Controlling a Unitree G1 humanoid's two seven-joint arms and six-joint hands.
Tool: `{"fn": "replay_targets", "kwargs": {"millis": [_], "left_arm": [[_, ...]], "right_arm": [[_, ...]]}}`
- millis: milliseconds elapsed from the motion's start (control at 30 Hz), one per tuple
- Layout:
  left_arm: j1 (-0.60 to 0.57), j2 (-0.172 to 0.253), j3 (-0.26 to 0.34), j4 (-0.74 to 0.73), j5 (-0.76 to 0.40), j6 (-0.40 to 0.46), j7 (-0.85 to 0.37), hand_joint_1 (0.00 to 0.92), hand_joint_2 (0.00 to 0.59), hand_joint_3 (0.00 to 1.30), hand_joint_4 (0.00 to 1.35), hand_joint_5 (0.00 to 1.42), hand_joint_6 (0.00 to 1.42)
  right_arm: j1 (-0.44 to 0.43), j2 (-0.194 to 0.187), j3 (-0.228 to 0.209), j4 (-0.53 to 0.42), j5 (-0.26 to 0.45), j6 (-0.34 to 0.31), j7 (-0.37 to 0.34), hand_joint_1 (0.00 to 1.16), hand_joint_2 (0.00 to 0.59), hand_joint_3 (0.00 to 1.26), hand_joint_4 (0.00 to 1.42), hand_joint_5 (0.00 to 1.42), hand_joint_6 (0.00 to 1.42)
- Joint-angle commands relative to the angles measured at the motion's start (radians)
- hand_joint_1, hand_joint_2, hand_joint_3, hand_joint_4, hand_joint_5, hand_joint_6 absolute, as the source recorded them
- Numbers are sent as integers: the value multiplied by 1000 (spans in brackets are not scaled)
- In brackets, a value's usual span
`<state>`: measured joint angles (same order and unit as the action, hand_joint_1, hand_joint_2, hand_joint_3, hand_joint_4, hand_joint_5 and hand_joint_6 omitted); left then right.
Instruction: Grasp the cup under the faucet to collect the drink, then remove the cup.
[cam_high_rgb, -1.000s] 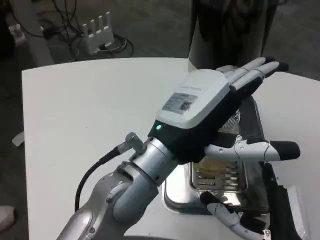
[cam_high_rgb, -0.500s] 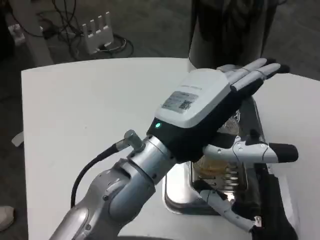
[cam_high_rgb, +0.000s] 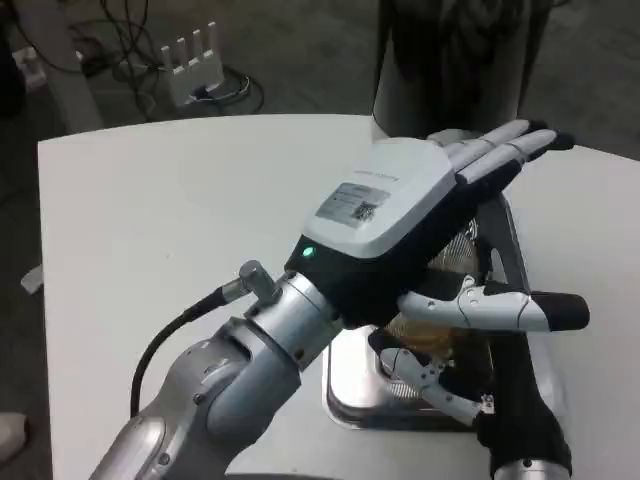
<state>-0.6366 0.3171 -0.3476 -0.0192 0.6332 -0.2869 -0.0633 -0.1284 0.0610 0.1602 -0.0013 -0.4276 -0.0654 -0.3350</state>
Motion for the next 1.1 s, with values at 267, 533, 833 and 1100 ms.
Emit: {"fn": "replay_targets", "kwargs": {"millis": [267,533,833,1100], "left_arm": [[26,8,-1,19,-4,-17,-36,0,79,166,101,207,144],[18,15,8,40,-10,-27,-35,0,80,166,102,211,151],[0,15,12,65,-15,-40,-32,0,81,172,102,212,154],[-11,14,16,78,-19,-41,-29,0,81,174,102,212,155]], "right_arm": [[-101,22,-11,63,-11,44,-63,799,176,40,60,62,143],[-145,30,-15,123,-8,42,-79,799,175,42,62,71,143],[-176,40,-19,182,1,39,-111,799,168,60,81,95,160],[-207,60,-10,205,-11,35,-178,799,176,82,159,187,225]]}}
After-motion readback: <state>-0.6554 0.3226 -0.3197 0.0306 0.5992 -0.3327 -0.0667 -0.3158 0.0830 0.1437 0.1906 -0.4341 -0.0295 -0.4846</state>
